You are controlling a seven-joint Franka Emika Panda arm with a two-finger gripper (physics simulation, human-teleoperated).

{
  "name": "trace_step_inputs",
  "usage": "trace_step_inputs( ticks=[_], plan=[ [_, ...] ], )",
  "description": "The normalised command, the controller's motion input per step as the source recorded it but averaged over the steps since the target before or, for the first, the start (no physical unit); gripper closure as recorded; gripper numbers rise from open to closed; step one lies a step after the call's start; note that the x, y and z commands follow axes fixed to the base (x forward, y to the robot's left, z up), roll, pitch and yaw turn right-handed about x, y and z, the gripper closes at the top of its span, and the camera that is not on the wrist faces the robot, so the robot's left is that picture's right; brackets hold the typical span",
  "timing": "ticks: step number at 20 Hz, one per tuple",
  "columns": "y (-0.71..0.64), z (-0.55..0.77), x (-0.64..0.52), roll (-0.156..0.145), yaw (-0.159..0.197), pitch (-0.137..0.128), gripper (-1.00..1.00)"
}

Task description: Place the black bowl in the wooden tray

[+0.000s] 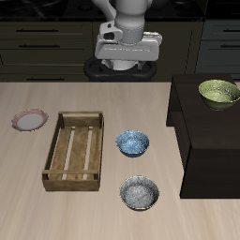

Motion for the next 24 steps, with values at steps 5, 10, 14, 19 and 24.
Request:
trace_step_inputs(
  ticks=[5, 10, 14, 19, 24],
  plan=[
    [0.07, 0.06, 0.18, 0.048, 0.022, -0.023, -1.00],
    [0.02, 0.15, 0.32, 0.014, 0.018, -0.032, -1.00],
    [0.00, 0.15, 0.39, 0.027, 0.018, -0.034, -1.00],
    [-0.16, 0.16, 0.46, -0.030, -0.026, -0.011, -1.00],
    [-0.04, 0.11, 0.31, -0.006, 0.003, -0.018, -1.00]
  ],
)
